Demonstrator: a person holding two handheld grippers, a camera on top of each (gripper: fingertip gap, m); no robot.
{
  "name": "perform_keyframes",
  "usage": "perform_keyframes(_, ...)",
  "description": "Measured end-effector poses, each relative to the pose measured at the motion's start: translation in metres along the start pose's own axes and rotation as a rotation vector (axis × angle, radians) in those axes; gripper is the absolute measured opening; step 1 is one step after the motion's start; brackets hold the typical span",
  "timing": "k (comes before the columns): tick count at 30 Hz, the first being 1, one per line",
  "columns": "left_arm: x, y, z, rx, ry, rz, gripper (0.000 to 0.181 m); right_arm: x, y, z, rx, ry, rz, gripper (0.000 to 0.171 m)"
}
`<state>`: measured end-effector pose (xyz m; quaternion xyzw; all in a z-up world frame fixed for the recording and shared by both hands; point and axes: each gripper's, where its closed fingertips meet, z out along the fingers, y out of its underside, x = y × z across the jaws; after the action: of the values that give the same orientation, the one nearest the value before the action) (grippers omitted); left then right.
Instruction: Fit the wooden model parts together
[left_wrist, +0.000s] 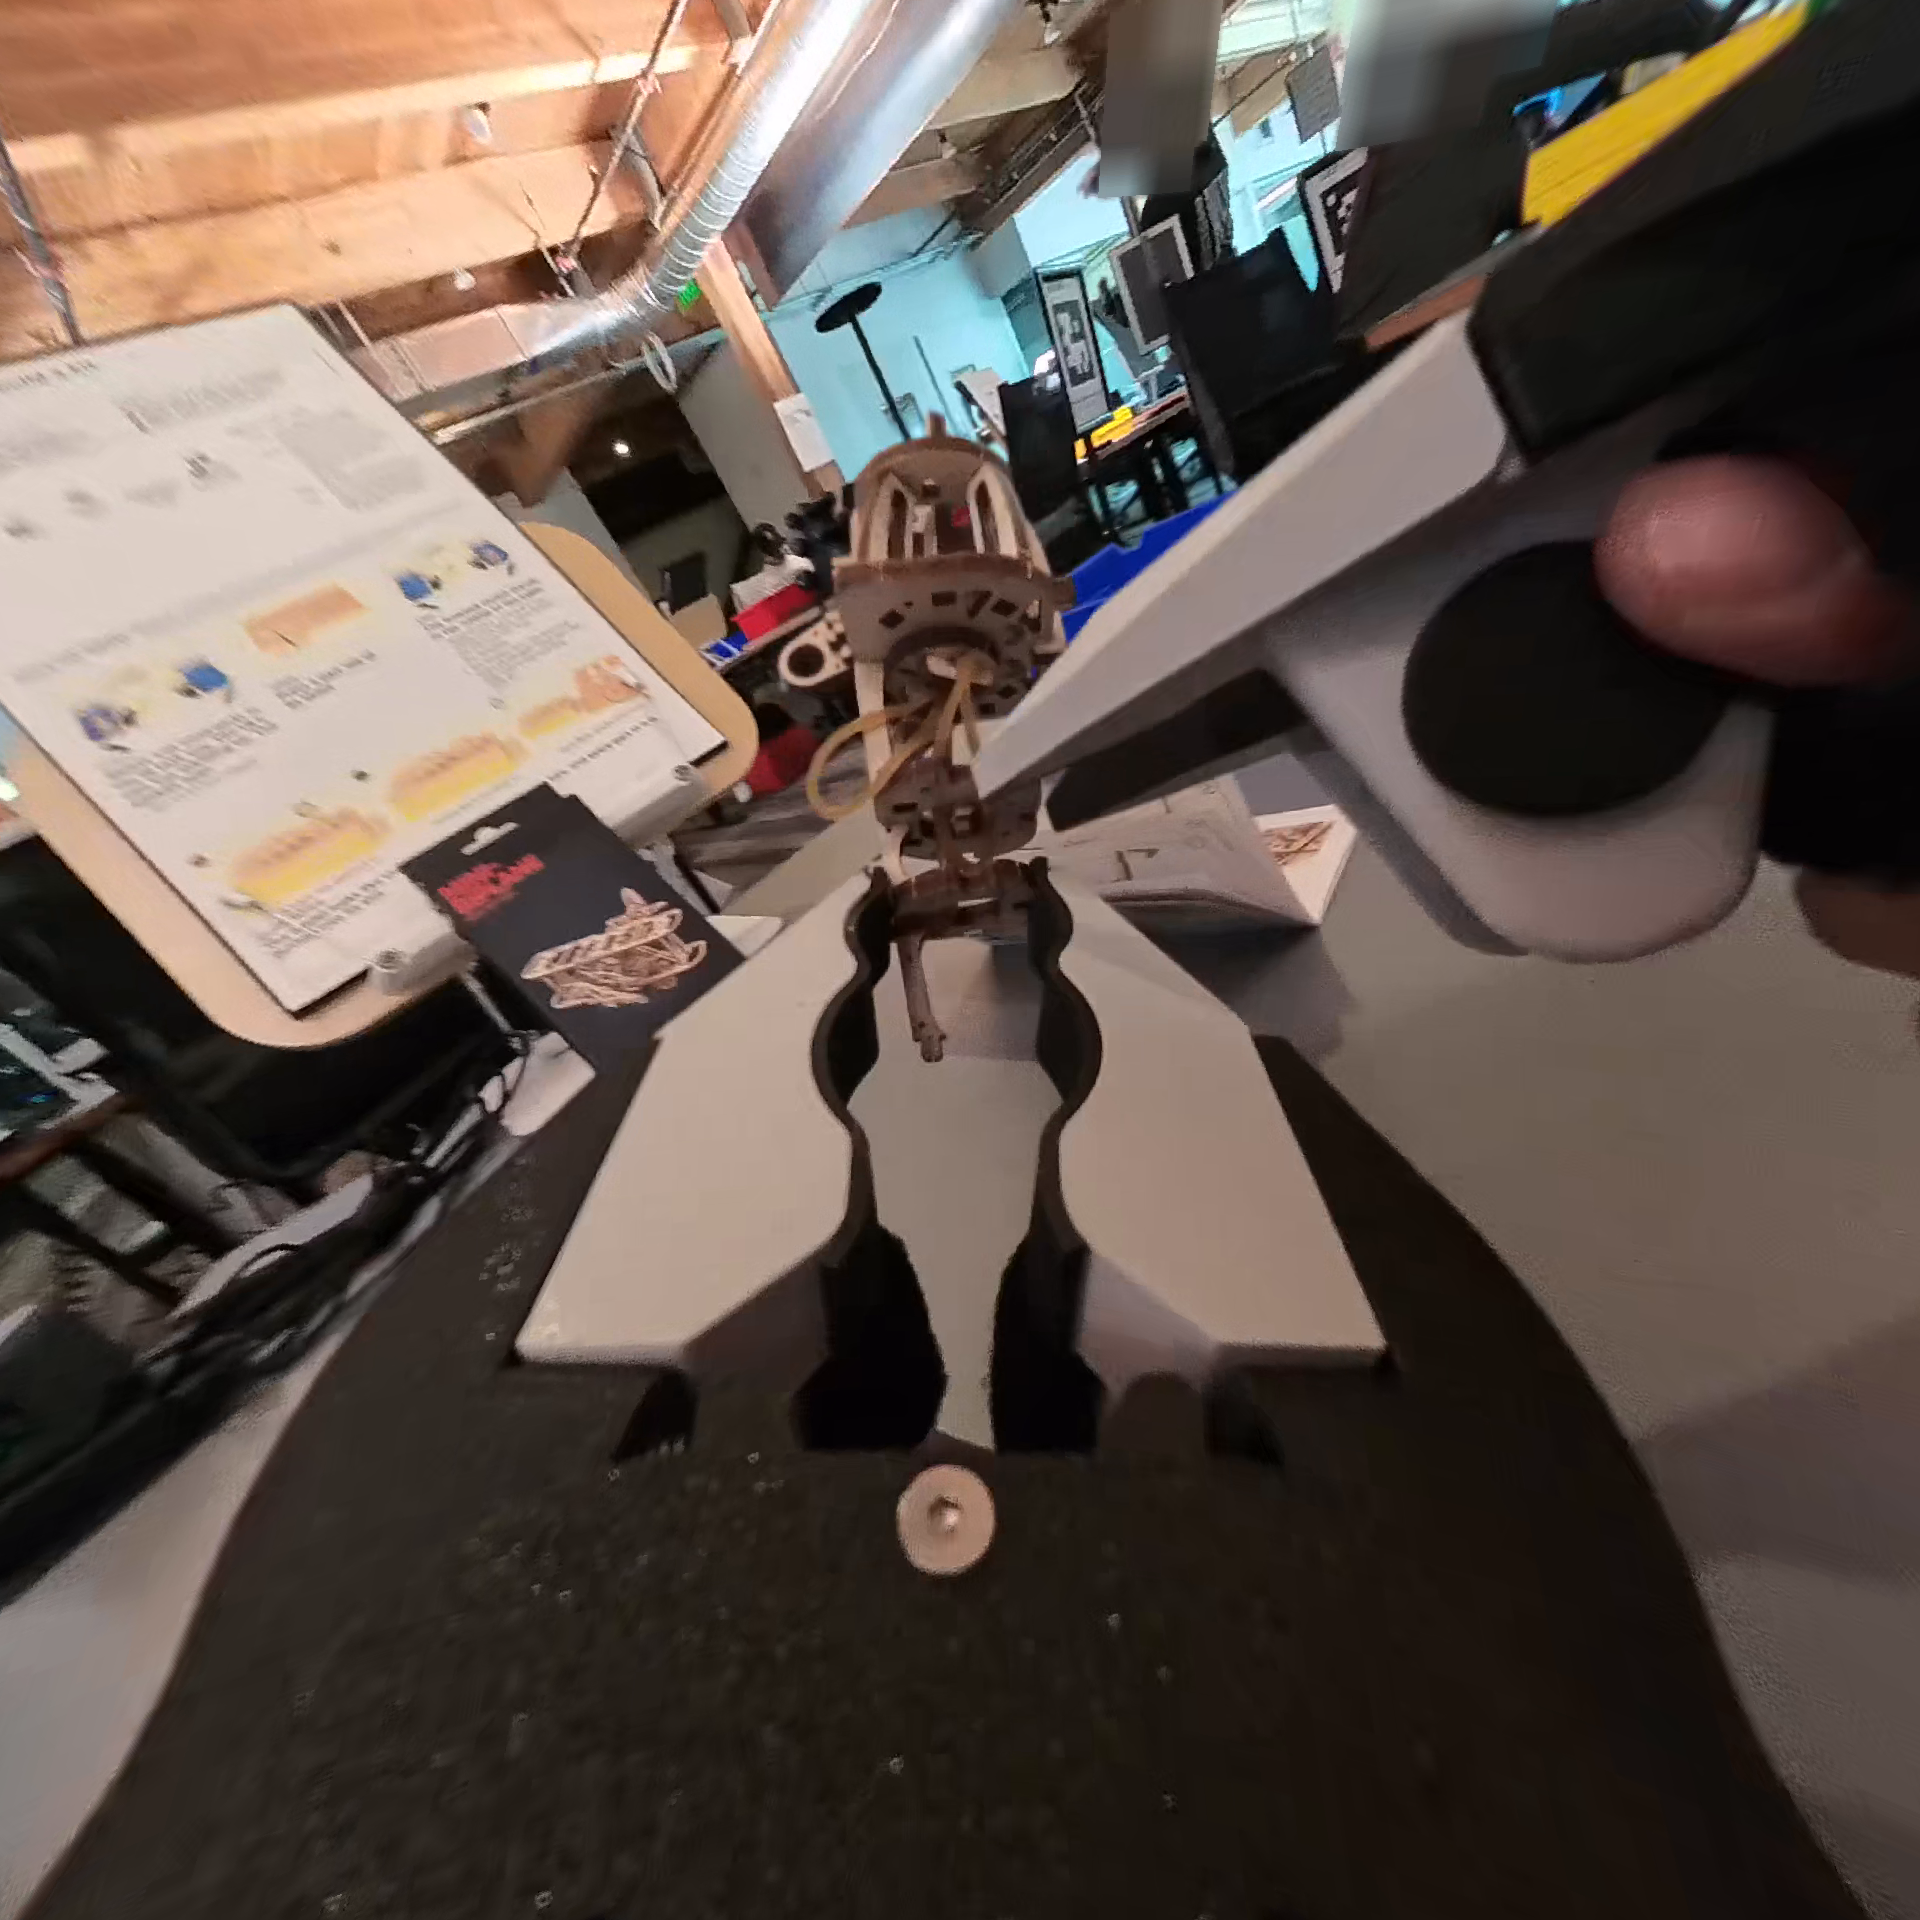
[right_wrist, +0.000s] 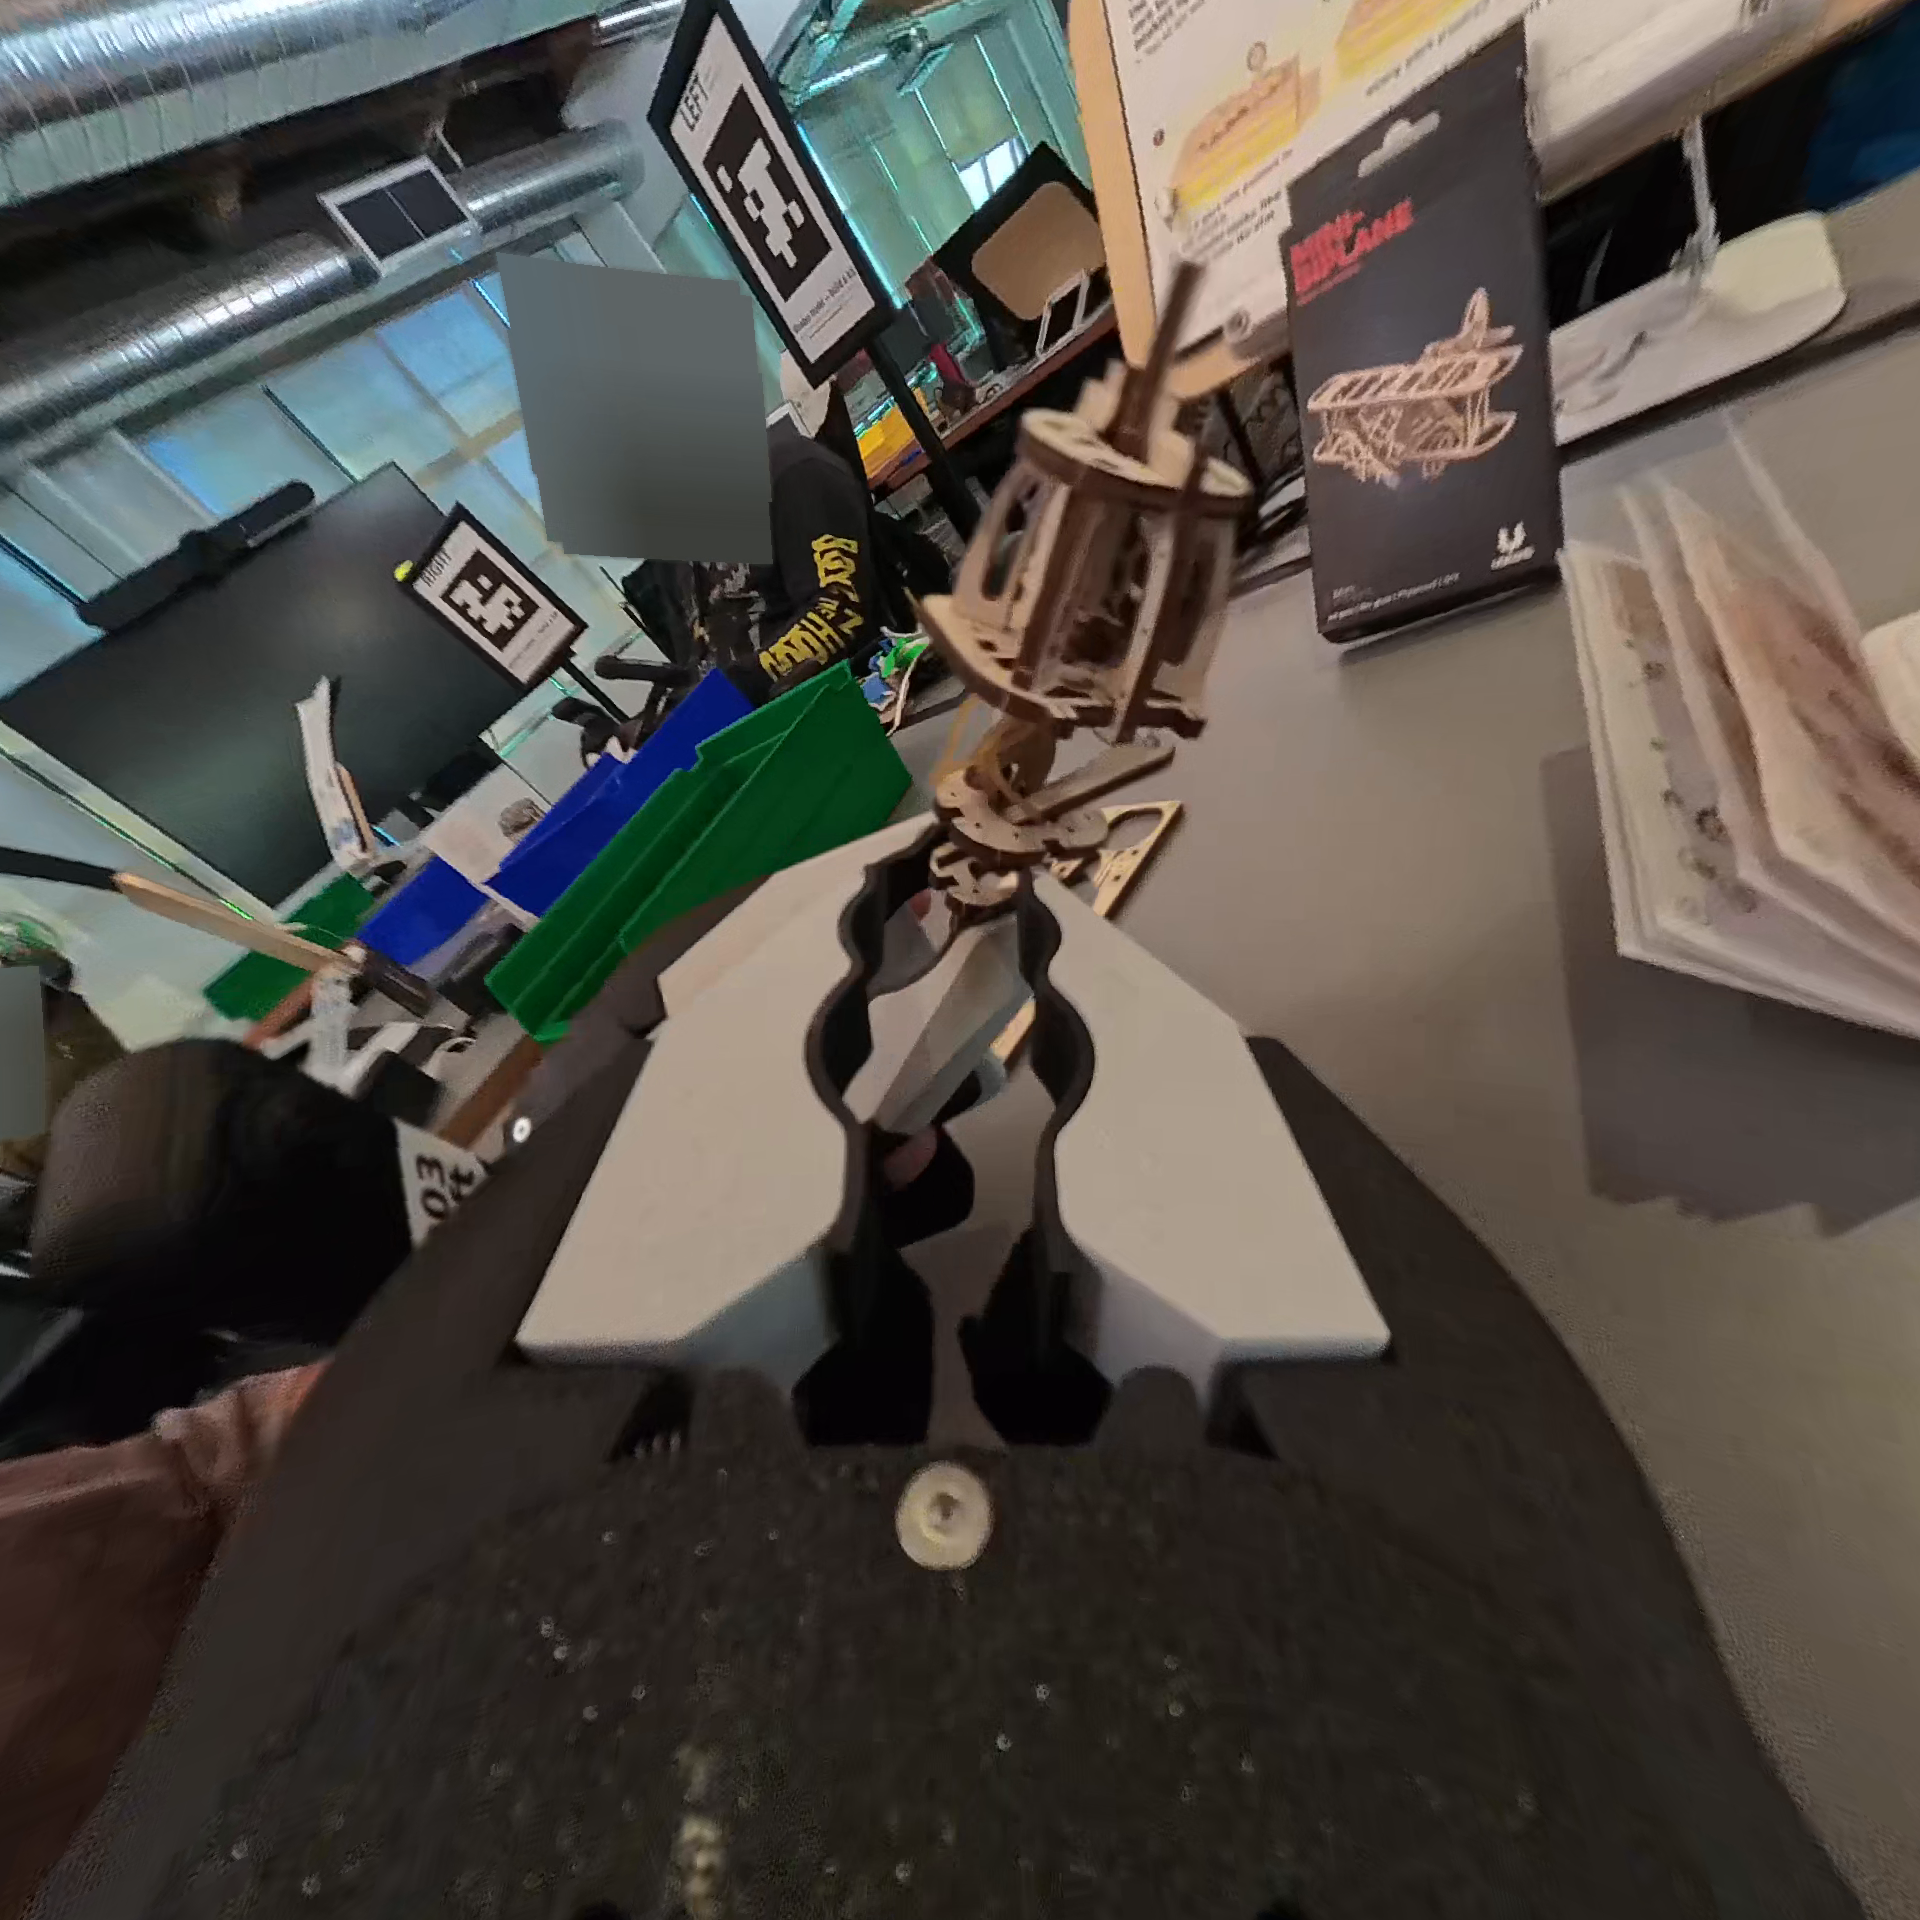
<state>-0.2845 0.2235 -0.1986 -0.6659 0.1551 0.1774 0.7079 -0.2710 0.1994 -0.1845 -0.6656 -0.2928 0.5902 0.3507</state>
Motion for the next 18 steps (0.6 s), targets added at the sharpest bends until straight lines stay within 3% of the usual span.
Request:
perform_keyframes(9, -0.010, -0.008, -0.006, -0.003, -0.203, 0.288, 0.023, -0.004, 0.002, 0.001, 0.034, -0.092, 0.242, 0.020)
perform_keyframes(12, -0.012, -0.012, -0.008, 0.011, -0.222, 0.291, 0.023, -0.001, 0.002, -0.001, 0.051, -0.132, 0.318, 0.022)
perform_keyframes(15, -0.009, -0.012, -0.008, 0.025, -0.182, 0.225, 0.023, 0.009, -0.003, -0.009, 0.099, -0.126, 0.266, 0.026)
perform_keyframes(18, -0.010, -0.016, -0.010, 0.051, -0.166, 0.165, 0.024, 0.002, -0.003, -0.008, 0.063, -0.236, 0.247, 0.035)
